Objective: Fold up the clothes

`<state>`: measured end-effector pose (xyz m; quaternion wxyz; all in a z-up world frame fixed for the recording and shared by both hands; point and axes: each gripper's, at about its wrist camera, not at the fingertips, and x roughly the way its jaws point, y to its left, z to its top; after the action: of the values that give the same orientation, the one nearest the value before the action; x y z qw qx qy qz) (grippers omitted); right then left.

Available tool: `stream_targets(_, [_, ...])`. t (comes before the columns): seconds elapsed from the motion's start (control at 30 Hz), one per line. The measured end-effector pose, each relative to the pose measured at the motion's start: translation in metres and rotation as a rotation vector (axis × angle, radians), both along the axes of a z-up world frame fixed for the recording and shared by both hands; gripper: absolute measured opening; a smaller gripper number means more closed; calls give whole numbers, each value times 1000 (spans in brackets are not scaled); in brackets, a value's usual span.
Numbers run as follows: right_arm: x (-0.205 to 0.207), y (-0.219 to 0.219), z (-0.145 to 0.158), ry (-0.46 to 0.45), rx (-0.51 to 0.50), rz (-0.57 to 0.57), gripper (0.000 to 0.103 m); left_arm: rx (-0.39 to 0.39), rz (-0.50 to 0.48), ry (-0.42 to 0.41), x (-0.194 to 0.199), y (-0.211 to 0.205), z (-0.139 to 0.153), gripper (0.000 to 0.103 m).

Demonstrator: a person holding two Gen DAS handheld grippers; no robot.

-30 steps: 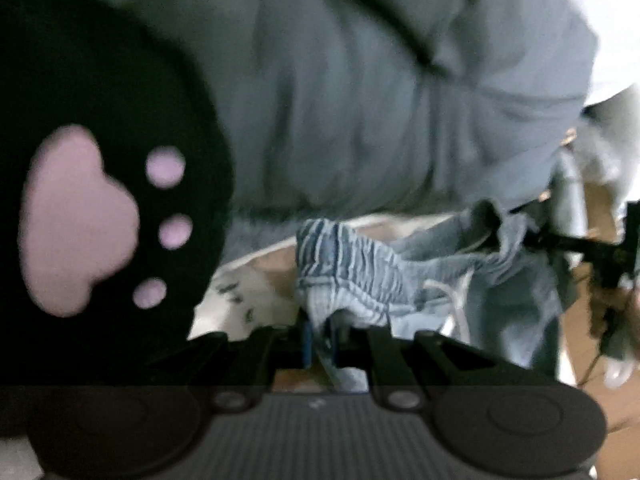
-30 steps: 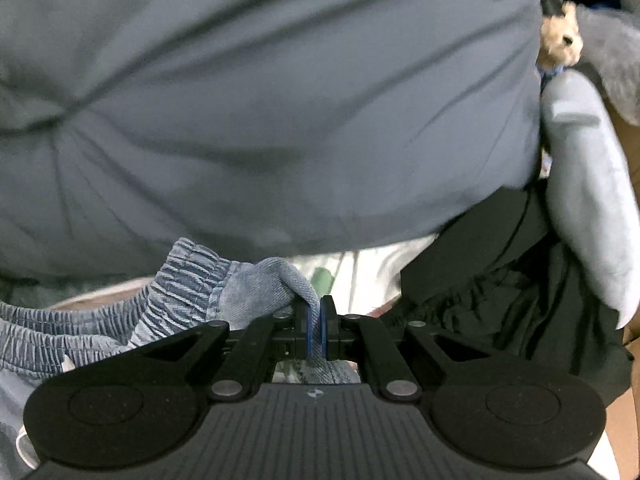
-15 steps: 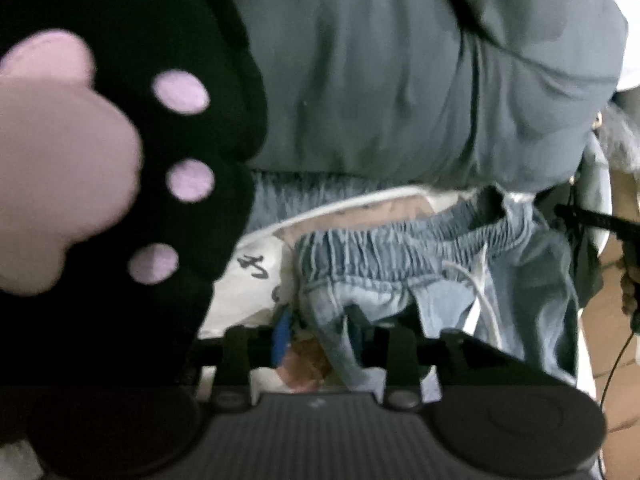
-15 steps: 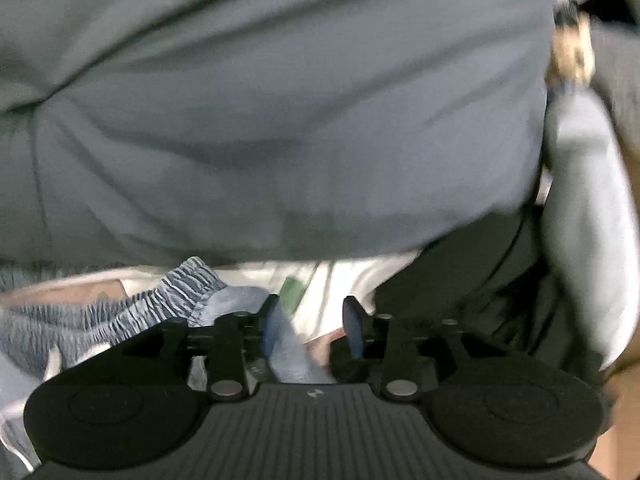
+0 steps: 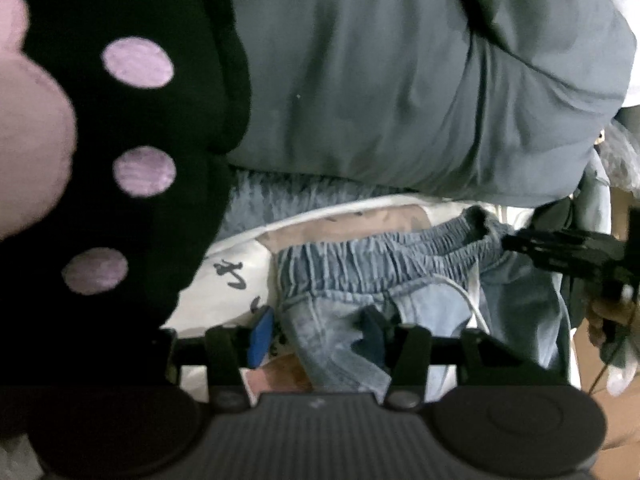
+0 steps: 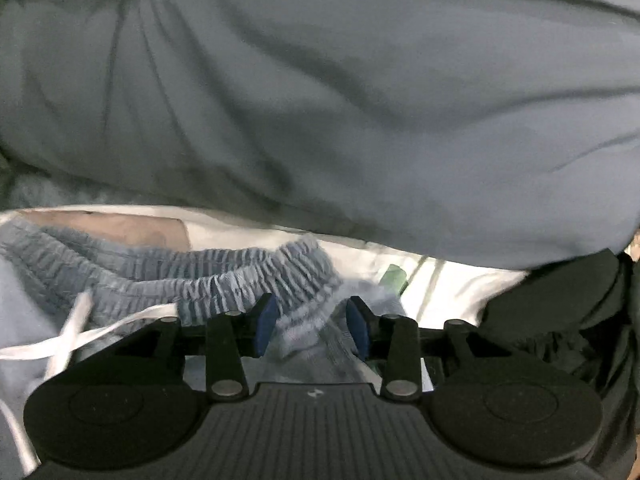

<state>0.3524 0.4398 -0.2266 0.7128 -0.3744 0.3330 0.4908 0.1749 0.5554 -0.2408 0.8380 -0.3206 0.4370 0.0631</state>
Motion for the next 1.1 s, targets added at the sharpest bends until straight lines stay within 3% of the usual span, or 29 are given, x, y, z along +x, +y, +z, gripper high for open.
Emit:
stream_targets(0.23, [7, 21, -35, -22, -51, -15, 48, -31, 7, 11, 0, 0, -7, 54])
stream_targets(0.4, [20, 13, -12, 80, 12, -64, 48, -67, 2, 31, 4, -1, -13, 51])
stream_targets(0.57, [29, -1, 12, 28, 29, -42, 49, -123, 24, 29, 5, 4, -18, 51])
stream_targets(0.67, [46, -4, 7, 43, -5, -105, 50, -119, 23, 16, 7, 3, -17, 43])
stream_targets(0.8, [60, -4, -6, 105, -28, -174, 50, -71, 47, -19, 5, 4, -10, 15])
stream_targets(0.9, [59, -4, -20, 131, -62, -185, 49, -39, 60, -32, 3, 6, -4, 11])
stream_targets(0.93, [58, -3, -22, 138, -65, -178, 39, -24, 61, -35, 3, 7, -2, 11])
stream_targets(1.03, [51, 2, -20, 117, -83, -125, 20, 32, 34, -43, 6, 2, 5, 11])
stream_targets(1.07, [47, 3, -19, 83, -91, -102, 6, 34, 36, -48, 6, 2, 7, 10])
stream_targets(1.1, [43, 3, -16, 55, -92, -86, 5, 36, 39, -52, 7, 3, 9, 10])
